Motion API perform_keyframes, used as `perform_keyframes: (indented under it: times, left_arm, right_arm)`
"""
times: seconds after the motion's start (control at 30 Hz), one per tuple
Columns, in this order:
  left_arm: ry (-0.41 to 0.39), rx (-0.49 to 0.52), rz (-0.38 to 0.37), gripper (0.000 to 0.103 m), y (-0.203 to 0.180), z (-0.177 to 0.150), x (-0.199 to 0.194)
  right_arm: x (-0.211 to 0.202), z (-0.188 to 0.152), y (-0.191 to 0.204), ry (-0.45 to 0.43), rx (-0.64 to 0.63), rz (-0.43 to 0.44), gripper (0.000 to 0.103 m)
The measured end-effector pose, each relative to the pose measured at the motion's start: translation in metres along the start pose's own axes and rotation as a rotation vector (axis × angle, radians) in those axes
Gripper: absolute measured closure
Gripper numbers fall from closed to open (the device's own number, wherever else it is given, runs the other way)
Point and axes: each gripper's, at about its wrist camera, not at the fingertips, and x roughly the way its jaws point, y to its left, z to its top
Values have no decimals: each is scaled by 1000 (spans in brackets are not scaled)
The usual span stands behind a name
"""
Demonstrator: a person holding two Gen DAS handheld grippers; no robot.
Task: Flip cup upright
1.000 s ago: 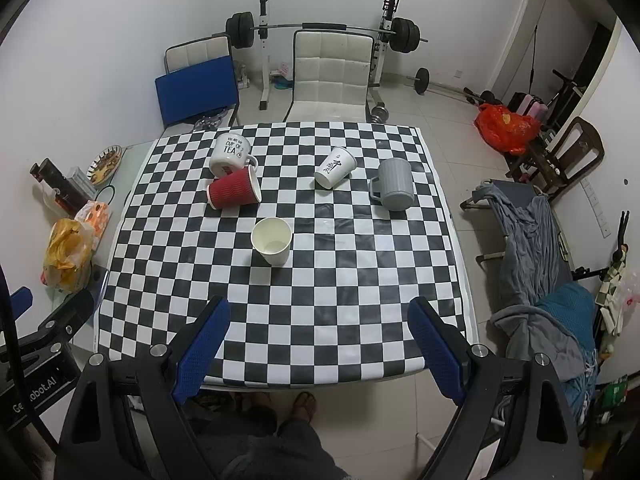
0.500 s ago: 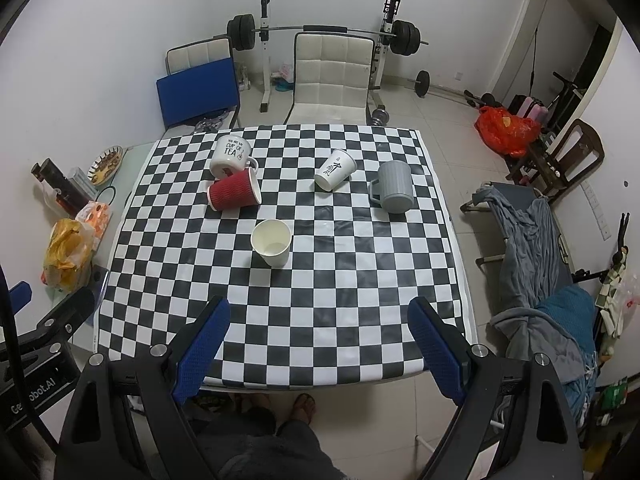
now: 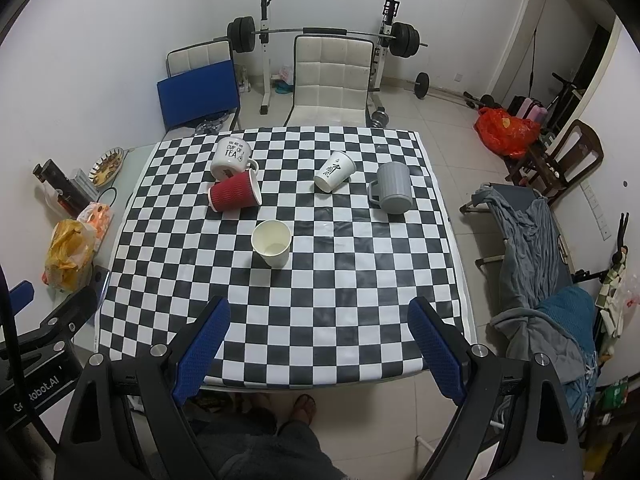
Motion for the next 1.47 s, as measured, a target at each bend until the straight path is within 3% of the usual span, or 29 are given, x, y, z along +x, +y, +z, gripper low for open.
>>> perform_keyframes:
  times: [1.47]
  left_arm:
    - [-12,3,-1,1,-6,-3,-1]
  right_arm:
    - [-3,-5,0,-3,1,-1,11]
